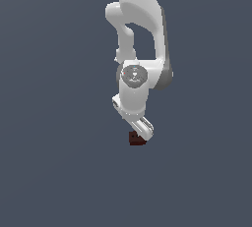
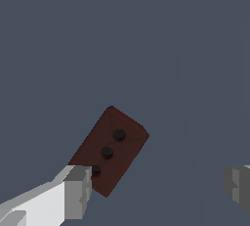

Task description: Pick up the object and move it to a goal position.

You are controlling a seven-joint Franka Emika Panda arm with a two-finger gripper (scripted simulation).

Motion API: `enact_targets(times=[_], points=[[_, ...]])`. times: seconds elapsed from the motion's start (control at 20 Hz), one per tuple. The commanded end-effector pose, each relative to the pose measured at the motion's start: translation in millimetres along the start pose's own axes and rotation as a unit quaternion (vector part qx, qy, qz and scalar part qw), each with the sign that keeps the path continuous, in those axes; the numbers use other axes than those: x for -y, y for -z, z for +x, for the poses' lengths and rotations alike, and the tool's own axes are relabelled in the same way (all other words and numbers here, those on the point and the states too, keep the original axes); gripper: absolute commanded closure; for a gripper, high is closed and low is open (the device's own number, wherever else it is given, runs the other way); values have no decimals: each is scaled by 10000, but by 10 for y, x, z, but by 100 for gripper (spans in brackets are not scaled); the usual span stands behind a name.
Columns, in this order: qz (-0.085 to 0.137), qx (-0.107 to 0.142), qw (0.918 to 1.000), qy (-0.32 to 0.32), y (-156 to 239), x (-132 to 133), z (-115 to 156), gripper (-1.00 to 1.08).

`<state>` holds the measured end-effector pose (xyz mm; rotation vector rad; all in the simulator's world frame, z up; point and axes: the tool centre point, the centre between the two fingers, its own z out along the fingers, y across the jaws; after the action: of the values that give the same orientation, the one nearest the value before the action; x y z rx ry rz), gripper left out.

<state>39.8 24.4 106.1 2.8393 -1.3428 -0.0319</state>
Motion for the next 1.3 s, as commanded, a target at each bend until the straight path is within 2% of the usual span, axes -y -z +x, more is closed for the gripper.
enact_targets(times=[0.0, 0.4, 0.85, 1.25], points=[[6, -6, 9995, -331, -31, 40, -3, -92], [25, -27, 9908, -1354, -129, 168, -17, -92], [51, -54, 9714, -2374, -228, 297, -39, -92], [67, -69, 9580, -2867, -277, 362, -52, -92]])
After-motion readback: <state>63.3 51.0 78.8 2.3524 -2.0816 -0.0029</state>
